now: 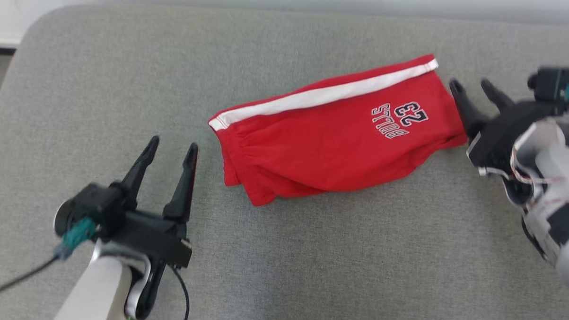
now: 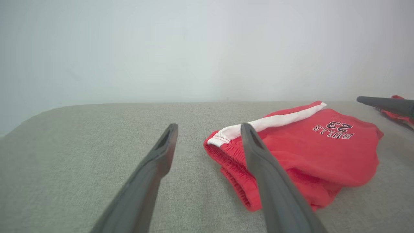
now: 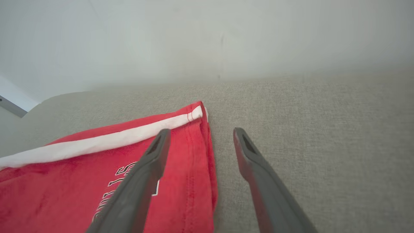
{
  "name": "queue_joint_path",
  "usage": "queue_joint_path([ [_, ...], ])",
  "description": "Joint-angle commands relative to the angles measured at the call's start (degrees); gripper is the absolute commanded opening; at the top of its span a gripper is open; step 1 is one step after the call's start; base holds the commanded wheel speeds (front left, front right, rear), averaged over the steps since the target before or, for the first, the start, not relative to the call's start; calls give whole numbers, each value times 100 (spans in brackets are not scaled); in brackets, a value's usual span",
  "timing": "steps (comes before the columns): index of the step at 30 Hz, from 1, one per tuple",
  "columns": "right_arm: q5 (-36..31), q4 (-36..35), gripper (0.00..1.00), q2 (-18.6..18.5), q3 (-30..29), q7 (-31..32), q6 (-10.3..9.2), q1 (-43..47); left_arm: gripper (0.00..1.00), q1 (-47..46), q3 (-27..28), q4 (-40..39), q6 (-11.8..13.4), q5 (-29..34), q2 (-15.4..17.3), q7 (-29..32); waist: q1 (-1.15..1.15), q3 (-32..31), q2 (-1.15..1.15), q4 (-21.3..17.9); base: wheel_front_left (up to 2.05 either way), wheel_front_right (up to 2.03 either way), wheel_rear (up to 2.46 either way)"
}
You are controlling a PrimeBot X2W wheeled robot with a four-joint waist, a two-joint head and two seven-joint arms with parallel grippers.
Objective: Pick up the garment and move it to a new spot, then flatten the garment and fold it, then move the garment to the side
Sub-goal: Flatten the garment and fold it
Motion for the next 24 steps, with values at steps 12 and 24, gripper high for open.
queue_joint_path([
  [12, 477, 33, 100, -152, 190, -440, -14, 972, 100, 2308, 2053, -1306, 84, 1645, -1231, -15, 1, -448, 0, 5, 0, 0, 0],
  [24, 438, 609, 100, -45, 252, -419, -14, 660, 100, 2820, 2365, -1365, -35, 1914, -1615, -15, 1, -474, 0, 311, 0, 0, 0],
])
